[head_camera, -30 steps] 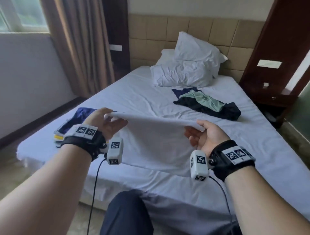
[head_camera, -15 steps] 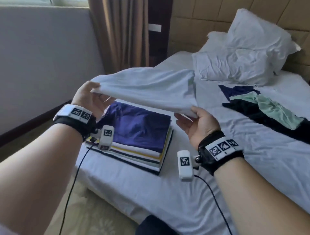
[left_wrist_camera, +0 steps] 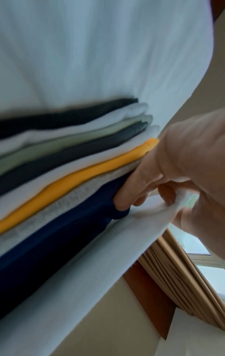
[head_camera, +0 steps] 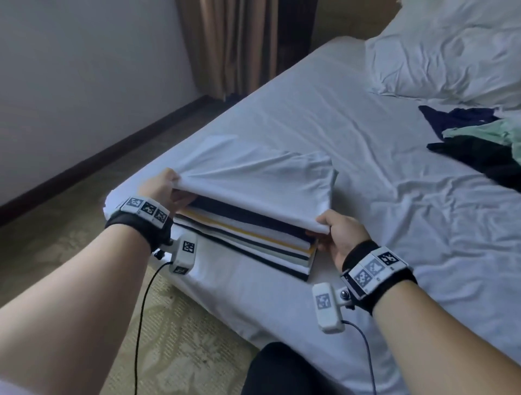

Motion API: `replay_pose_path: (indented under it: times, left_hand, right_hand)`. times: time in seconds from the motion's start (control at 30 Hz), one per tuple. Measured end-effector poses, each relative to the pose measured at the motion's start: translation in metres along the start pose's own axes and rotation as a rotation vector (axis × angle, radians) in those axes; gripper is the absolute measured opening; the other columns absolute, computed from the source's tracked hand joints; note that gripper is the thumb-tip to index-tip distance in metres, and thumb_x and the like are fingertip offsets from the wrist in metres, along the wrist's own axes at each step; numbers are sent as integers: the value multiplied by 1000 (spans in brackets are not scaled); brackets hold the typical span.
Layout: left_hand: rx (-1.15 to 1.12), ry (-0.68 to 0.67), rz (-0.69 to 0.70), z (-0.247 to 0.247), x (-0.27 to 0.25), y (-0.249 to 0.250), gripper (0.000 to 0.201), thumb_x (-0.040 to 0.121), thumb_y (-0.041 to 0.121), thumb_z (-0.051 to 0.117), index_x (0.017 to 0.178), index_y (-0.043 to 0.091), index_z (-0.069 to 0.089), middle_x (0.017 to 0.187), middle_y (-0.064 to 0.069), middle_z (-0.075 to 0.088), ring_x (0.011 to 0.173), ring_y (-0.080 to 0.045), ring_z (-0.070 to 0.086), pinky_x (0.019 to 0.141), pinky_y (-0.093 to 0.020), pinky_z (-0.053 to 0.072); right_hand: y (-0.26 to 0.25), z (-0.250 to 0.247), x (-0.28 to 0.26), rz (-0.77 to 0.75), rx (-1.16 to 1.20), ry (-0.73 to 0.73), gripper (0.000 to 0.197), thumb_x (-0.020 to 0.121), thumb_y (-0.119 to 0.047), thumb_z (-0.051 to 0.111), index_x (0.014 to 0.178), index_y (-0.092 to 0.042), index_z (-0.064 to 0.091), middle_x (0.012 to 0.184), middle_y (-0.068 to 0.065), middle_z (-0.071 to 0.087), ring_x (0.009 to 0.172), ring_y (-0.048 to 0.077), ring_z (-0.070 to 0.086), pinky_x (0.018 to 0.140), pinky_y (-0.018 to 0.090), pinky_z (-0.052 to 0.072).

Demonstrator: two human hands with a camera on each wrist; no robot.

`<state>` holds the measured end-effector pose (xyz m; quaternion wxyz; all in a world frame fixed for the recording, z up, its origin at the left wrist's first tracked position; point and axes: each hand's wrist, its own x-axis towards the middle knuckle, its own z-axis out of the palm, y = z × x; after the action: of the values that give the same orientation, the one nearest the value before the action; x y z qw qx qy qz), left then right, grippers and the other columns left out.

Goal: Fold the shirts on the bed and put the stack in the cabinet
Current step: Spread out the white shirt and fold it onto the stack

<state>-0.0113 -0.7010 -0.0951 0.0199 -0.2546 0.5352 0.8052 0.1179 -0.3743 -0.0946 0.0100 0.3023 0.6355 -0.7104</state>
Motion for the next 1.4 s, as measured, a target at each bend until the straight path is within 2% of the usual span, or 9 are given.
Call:
replay_pose_path:
  times: [0.13,0.27,0.4,0.53,0.7,0.87,1.07,1.23,1.4]
  left_hand:
    - [101,48,-5,-13,3,1,27,91,9,57,117,1,58,106,-18,72,82,-29,77,64,-37,62]
    - [275,116,24,-15,6,3,46,87,15,71,127,1,54,121,-19,66,93,-30,75,69,-37,63]
    - [868,229,451,5,-10,-1,47,88,35,67,131,23,53,126,3,54,105,-18,58,89,-37,50]
    - [1005,186,527,3,-10,-11,37,88,35,56,124,29,58,131,-5,56,112,-26,58,100,-44,49]
    - [1039,246,305,-16,-9,-2,42,87,40,56,120,14,59,120,-9,67,101,-31,63,80,-35,43]
    - [978,187,366,-14,-17,7,28,87,33,68,110,25,56,105,3,65,96,-21,63,88,-37,51]
    - [1009,128,320,-6,-19,14,30,85,32,74,110,19,63,99,-1,68,79,-18,63,68,-31,48]
    - [1076,136,307,-5,-21,20,6,84,20,64,83,16,60,76,-3,59,68,-23,54,65,-32,44]
    - [1122,131,302,-8,-29,32,22,86,13,54,66,17,44,65,1,46,58,-19,43,53,-29,31]
  right_hand:
    - [1,5,-6,-72,-213,49,26,51,-32,67,66,-15,54,68,7,39,67,22,39,64,39,33]
    - [1,6,-8,-124,-436,12,32,72,-25,68,67,-11,39,70,8,25,67,22,26,62,35,22]
    - [1,0,1,-255,-646,141,25,78,-34,71,83,-13,57,86,0,59,78,24,57,71,33,46]
    - [1,2,-3,-492,-785,180,25,81,-27,70,99,-24,54,102,-3,52,97,21,53,88,34,47]
    - [16,10,-4,-752,-1061,-39,19,86,-28,70,104,-26,74,104,-5,55,106,19,46,98,34,44]
    - [15,13,-1,-794,-1261,-80,39,89,-45,68,126,-32,69,113,-7,59,117,20,45,105,37,36]
    - [6,16,4,-827,-1355,-35,26,94,-35,61,116,-31,74,107,-2,60,111,23,51,99,36,39]
    - [-1,21,4,-854,-1372,-51,17,95,-26,60,105,-20,73,100,5,63,102,30,56,93,39,43]
    - [-11,16,-4,-861,-1274,-127,12,94,-22,63,99,-16,72,95,7,63,97,31,57,87,39,43]
